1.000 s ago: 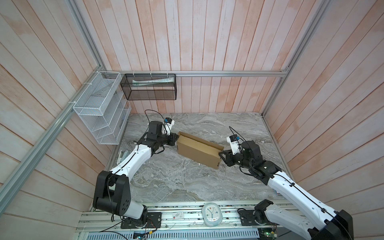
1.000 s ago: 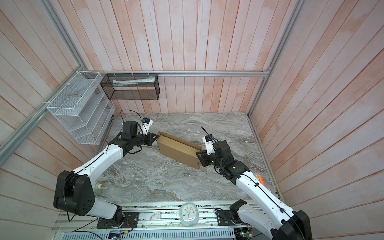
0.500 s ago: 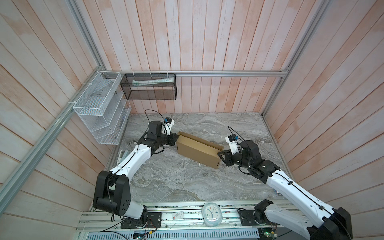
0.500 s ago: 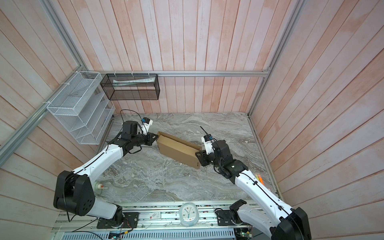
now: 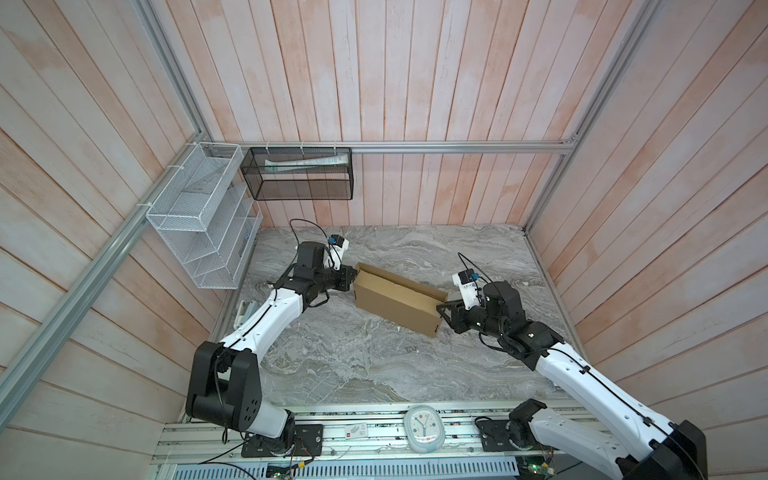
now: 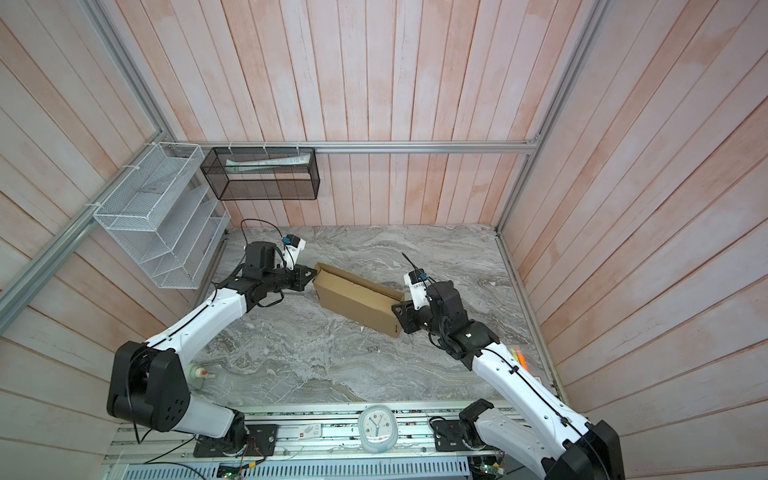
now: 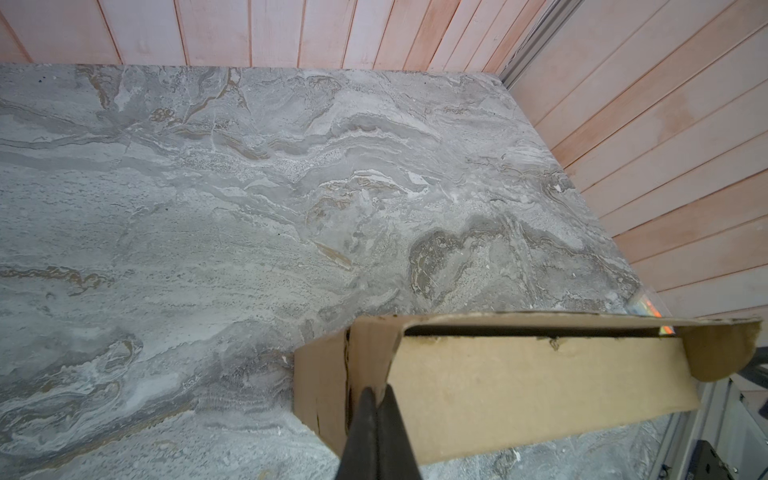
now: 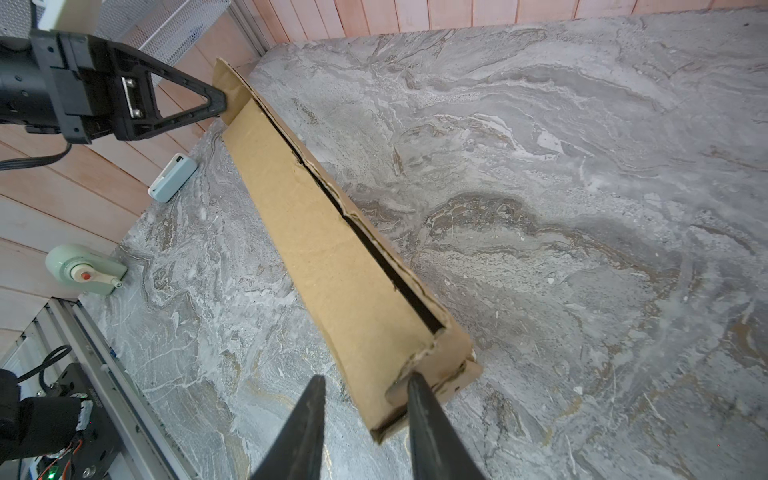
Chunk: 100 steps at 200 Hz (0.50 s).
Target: Fold the paper box
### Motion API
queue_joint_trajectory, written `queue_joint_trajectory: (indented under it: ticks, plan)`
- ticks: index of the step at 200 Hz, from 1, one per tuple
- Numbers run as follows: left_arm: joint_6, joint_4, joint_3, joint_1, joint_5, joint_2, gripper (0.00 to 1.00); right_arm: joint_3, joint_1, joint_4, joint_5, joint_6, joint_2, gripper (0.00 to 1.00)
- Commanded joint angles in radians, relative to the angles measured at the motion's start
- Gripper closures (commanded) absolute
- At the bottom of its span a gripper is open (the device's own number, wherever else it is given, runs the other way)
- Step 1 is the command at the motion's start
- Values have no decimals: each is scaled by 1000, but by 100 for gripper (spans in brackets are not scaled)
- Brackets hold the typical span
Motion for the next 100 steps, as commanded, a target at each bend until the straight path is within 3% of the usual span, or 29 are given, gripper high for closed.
queue_joint_trajectory:
  ticks: [1,100]
  plan:
    - [-17,37,-25,-4,11,7,100,-16,4,-28,26,-21,-29,64]
    - [-26,55,-42,-5,7,7,100,-18,-2,-14,14,-38,-21,65]
